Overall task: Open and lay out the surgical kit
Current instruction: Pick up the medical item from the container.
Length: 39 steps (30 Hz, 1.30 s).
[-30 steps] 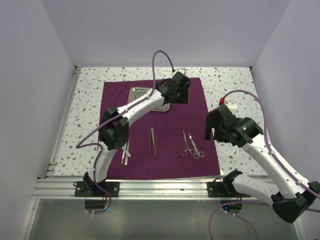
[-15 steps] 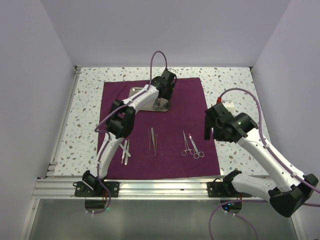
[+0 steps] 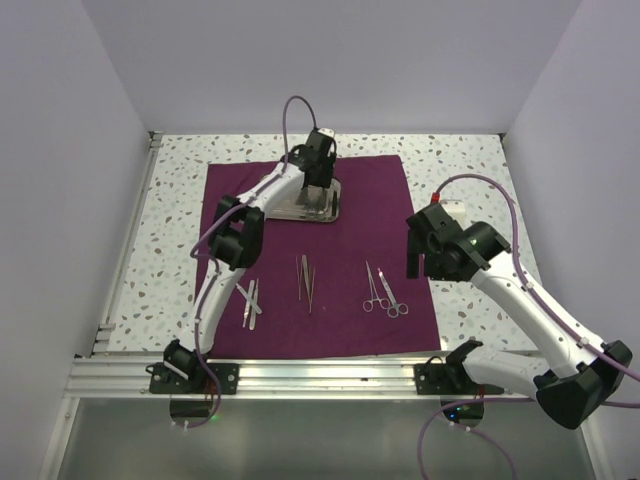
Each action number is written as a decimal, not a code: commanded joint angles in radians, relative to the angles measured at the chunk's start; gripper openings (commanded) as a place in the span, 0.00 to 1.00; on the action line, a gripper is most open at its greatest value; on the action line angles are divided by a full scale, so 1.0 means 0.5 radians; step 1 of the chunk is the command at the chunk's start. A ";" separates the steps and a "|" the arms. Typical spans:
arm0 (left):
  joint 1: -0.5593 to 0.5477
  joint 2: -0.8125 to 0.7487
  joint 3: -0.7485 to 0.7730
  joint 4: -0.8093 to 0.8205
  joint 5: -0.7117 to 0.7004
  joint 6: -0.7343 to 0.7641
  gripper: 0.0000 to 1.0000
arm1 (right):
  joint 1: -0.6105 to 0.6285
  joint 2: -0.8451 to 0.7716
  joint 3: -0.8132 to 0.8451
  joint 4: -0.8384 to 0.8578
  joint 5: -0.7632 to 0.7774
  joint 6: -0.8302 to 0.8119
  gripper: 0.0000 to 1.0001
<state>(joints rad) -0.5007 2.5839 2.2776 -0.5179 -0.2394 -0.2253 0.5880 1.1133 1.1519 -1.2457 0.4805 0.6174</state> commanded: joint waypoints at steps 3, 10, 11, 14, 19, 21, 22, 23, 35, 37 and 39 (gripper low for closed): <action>0.059 0.121 0.038 -0.078 0.147 0.018 0.57 | -0.010 0.028 0.092 0.003 0.061 0.002 0.98; 0.060 0.115 -0.024 -0.247 0.307 -0.003 0.31 | -0.007 0.059 0.108 0.031 0.064 0.008 0.98; 0.056 0.103 -0.051 -0.250 0.328 -0.016 0.28 | -0.010 0.059 0.099 0.031 0.064 0.008 0.98; 0.041 0.057 -0.155 -0.250 0.383 -0.056 0.20 | -0.010 0.050 0.080 0.040 0.055 0.026 0.98; 0.026 0.081 -0.177 -0.268 0.411 -0.080 0.04 | -0.010 0.022 0.059 0.040 0.045 0.032 0.98; 0.029 0.100 -0.128 -0.302 0.420 -0.105 0.00 | -0.010 0.016 0.056 0.040 0.048 0.029 0.98; 0.029 0.094 -0.122 -0.302 0.433 -0.111 0.00 | -0.010 0.010 0.056 0.037 0.045 0.032 0.98; 0.035 0.082 -0.122 -0.284 0.469 -0.129 0.00 | -0.010 0.004 0.056 0.037 0.045 0.032 0.98; 0.323 -0.369 -0.401 0.250 1.383 -0.629 0.00 | -0.010 -0.082 0.040 0.055 0.021 0.035 0.98; 0.332 -0.431 -0.383 0.241 1.393 -0.657 0.00 | -0.010 -0.116 0.019 0.062 0.018 0.038 0.98; 0.333 -0.507 -0.383 0.217 1.396 -0.669 0.00 | -0.007 -0.146 0.007 0.074 0.015 0.038 0.98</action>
<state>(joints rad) -0.3363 2.4729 2.0792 -0.4274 0.3698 -0.5041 0.5880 1.0760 1.1629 -1.2331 0.4797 0.6212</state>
